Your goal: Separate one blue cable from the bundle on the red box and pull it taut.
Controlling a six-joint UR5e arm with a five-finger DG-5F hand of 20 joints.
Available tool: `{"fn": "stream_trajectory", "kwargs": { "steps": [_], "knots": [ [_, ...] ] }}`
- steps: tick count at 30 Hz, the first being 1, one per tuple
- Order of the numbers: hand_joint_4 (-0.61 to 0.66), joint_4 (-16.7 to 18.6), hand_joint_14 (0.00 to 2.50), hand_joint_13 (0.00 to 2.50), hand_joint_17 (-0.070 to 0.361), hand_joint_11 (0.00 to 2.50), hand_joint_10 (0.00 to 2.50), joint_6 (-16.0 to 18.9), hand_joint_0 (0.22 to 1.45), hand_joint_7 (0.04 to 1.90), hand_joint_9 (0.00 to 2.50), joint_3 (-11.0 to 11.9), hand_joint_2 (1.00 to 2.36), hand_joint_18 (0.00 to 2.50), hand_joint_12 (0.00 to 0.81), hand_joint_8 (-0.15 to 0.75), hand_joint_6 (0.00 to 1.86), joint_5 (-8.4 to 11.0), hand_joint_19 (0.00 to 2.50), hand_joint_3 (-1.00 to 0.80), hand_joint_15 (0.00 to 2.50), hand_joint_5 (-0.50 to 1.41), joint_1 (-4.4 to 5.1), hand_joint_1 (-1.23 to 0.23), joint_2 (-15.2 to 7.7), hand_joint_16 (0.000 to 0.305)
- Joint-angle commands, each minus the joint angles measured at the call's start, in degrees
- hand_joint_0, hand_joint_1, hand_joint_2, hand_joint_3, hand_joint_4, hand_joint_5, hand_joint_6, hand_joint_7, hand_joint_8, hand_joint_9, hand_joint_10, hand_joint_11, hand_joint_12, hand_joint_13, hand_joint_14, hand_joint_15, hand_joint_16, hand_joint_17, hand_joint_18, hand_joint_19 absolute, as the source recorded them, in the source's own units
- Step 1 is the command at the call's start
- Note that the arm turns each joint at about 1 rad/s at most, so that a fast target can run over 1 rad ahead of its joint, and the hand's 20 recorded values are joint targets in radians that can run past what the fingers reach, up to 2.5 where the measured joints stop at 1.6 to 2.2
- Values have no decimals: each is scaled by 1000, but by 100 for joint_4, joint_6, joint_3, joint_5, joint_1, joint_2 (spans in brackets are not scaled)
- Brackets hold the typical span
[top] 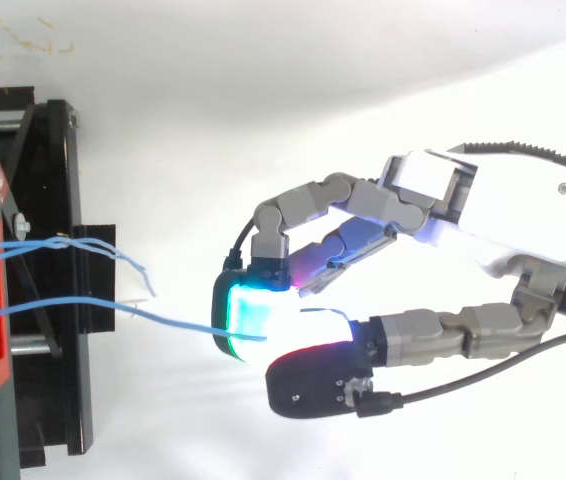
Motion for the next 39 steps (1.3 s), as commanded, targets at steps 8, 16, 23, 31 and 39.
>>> {"fn": "stream_trajectory", "kwargs": {
  "steps": [8,16,23,31,39],
  "knots": [
    [-350,39,9,888,118,316,8,4,523,1246,898,0,1550,871,456,288,875,-15,247,117,310,-80,1,-771,-8,53],
    [-347,30,9,893,118,328,8,-5,525,1251,915,0,1550,872,454,287,875,2,250,118,314,-80,1,-772,1,52],
    [-348,30,9,903,118,335,6,-5,520,1252,923,0,1573,872,453,292,875,2,254,110,324,-79,1,-768,1,52],
    [-347,21,11,913,118,334,6,-5,519,1250,932,-9,1584,874,456,289,875,11,257,102,327,-79,1,-766,1,53],
    [-335,21,10,919,117,338,9,-5,518,1266,940,-9,1591,871,455,292,875,11,268,100,337,-79,1,-763,1,52]
  ]
}}
